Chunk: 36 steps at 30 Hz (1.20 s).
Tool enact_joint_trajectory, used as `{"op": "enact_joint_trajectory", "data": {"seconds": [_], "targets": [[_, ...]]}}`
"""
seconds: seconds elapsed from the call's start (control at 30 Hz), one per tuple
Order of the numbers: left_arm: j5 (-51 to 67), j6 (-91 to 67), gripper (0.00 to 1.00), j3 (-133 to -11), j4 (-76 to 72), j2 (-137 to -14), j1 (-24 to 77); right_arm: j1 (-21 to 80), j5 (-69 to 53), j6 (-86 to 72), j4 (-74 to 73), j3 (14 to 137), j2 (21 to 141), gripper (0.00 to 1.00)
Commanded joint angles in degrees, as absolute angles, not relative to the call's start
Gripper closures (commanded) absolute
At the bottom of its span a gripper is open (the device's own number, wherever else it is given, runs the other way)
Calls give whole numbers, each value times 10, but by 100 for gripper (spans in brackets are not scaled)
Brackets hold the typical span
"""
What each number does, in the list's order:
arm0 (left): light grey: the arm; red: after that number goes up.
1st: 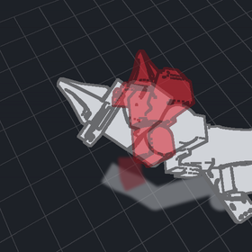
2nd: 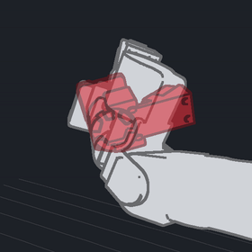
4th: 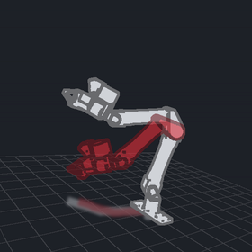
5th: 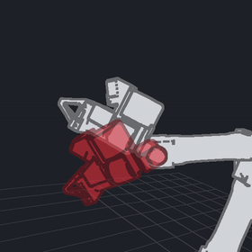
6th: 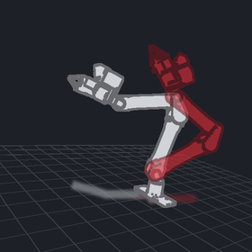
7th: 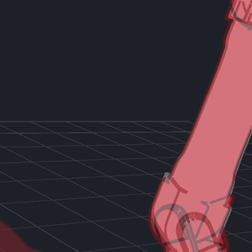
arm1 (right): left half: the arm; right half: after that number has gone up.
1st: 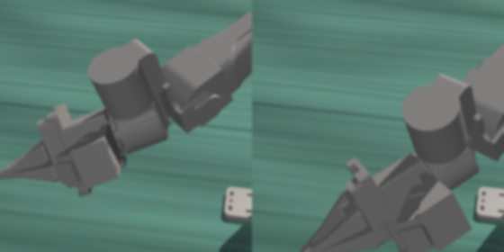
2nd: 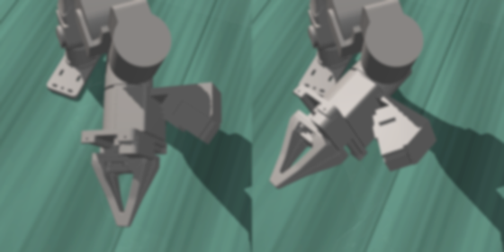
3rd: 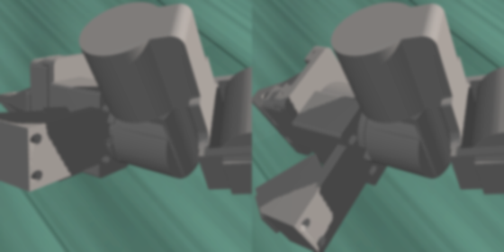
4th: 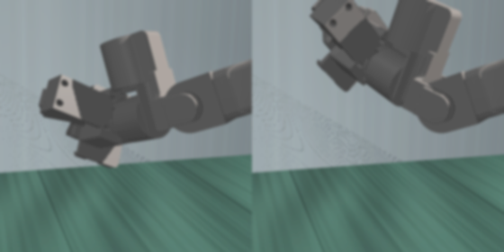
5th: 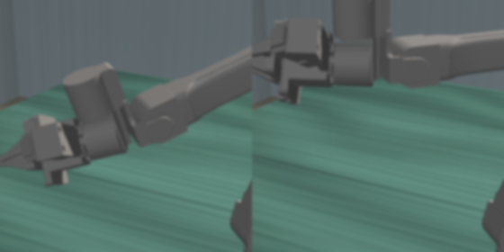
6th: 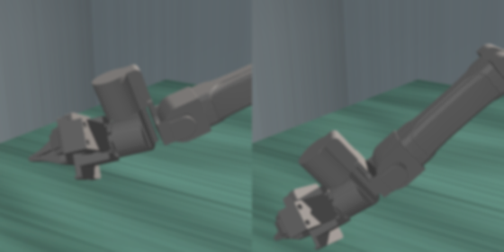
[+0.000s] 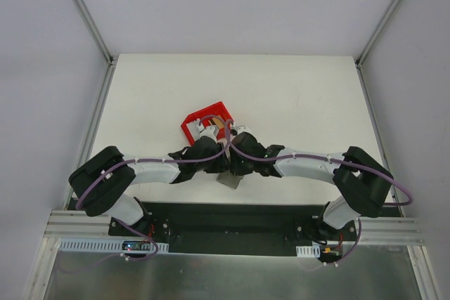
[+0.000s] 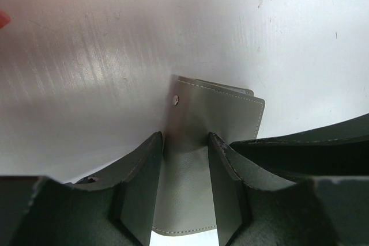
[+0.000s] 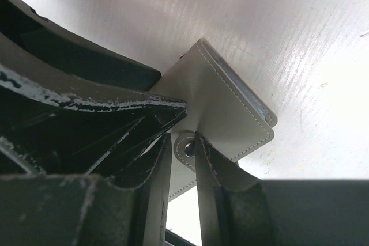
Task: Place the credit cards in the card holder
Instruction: Close the card holder at the center of the board.
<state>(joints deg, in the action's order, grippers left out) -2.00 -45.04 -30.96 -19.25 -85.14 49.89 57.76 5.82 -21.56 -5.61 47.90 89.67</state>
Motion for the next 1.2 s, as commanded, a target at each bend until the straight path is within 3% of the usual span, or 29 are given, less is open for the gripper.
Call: {"op": "enact_joint_trajectory", "data": {"seconds": [0.0, 0.63, 1.17], "targets": [[-24, -451, 62, -284, -119, -858, 502, 582, 65, -214, -108, 485, 885, 76], [-21, -440, 62, -285, -119, -853, 503, 556, 73, -257, -112, 450, 817, 80], [-17, -438, 62, -287, -120, -859, 503, 540, 16, -265, -49, 437, 833, 82]]}}
